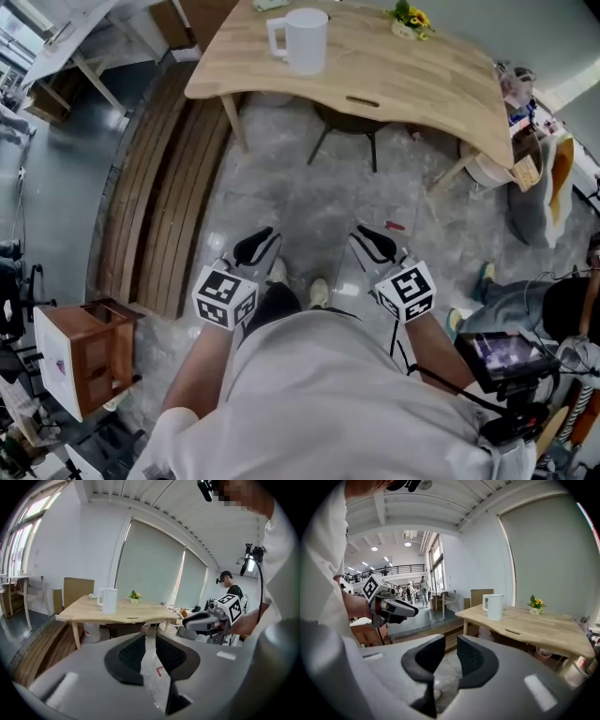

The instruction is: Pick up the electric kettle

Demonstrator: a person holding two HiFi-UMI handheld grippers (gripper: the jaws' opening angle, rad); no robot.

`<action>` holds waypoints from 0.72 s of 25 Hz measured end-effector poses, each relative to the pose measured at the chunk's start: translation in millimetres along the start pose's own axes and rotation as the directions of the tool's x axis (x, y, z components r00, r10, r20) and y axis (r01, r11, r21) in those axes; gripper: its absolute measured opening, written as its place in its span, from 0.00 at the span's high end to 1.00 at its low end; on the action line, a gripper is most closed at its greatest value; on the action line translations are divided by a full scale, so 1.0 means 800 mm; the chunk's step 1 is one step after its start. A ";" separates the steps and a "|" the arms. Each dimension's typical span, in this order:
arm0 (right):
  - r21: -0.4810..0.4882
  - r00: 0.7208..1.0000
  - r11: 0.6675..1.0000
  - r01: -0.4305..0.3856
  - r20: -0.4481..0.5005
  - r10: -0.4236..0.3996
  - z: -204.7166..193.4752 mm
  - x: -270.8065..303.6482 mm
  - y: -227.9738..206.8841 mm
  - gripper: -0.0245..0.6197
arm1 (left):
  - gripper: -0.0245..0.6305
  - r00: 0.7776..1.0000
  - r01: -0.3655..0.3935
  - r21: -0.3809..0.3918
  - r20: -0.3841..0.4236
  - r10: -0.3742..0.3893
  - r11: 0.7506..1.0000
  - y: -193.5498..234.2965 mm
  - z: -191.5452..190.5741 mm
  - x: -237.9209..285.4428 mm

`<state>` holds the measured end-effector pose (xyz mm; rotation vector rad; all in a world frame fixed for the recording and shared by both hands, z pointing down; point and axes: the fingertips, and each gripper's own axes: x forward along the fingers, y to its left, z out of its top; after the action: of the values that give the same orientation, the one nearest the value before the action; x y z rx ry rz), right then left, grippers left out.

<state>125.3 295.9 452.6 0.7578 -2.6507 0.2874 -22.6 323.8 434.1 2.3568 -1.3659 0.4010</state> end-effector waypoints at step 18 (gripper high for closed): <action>0.022 0.981 0.981 0.191 -0.018 -0.191 0.113 0.148 -0.195 0.86 | 0.77 0.999 0.040 0.044 0.017 -0.041 0.998 0.217 0.133 0.220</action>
<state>90.4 84.3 431.9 1.0053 -2.5397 0.2721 -83.4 61.9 447.7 2.4245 -1.3276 0.4026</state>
